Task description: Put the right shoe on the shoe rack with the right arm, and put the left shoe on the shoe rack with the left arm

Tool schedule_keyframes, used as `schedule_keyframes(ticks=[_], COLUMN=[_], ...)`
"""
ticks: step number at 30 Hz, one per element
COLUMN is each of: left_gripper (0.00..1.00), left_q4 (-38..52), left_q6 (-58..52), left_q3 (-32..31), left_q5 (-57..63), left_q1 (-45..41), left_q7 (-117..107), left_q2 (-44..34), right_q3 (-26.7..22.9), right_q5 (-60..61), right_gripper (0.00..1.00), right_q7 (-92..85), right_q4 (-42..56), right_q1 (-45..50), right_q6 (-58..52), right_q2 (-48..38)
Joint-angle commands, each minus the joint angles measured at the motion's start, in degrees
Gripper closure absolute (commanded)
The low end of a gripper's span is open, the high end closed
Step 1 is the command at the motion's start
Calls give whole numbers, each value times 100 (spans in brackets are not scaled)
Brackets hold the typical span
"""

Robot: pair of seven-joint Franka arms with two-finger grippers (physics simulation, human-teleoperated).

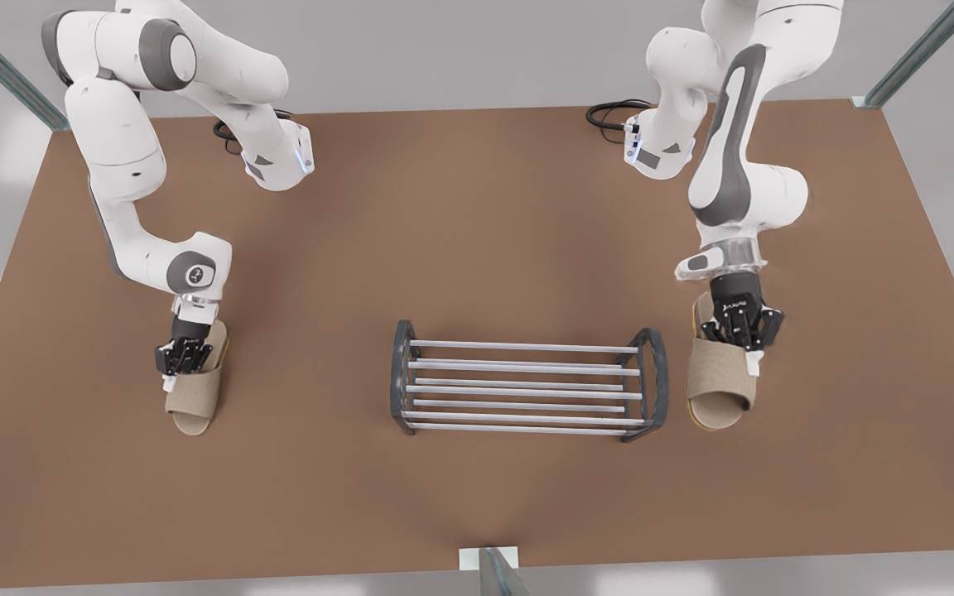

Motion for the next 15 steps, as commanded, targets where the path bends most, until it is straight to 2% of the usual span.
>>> schedule_keyframes(ticks=[1, 4, 6, 8, 11, 12, 14, 15], left_gripper=[75, 76, 77, 76, 75, 75, 73, 58], left_q4=[184, 342, 333, 324, 553, 746, 860, 887], left_q6=[561, 561, 482, 26, -247, -247, -247, -221], left_q3=[2, -24, -95, -139, -121, -95, -95, -95], left_q5=[-516, -542, -1122, -1763, -1904, -1904, -1940, -1940], left_q1=[-231, -539, -741, -1040, -1084, -1084, -1084, -1084], left_q7=[-76, 126, 126, 126, 126, 126, 126, 144], left_q2=[-111, -226, -155, 380, 1233, 1479, 1725, 1778], right_q3=[-5, -14, -14, -14, -5, 3, 3, 3], right_q5=[-1699, -1699, -1734, -1742, -1690, -1663, -1444, -1329], right_gripper=[56, 70, 71, 71, 71, 76, 77, 78], right_q7=[-18, -36, -53, -71, -115, -106, -89, -89], right_q4=[24, 76, 200, 296, 349, 384, 481, 648], right_q1=[16, 34, 34, 42, 130, 183, 385, 447], right_q6=[-20, -20, -11, 59, 331, 473, 841, 1280], right_q2=[-1, -28, -186, -327, -704, -889, -1223, -1399])
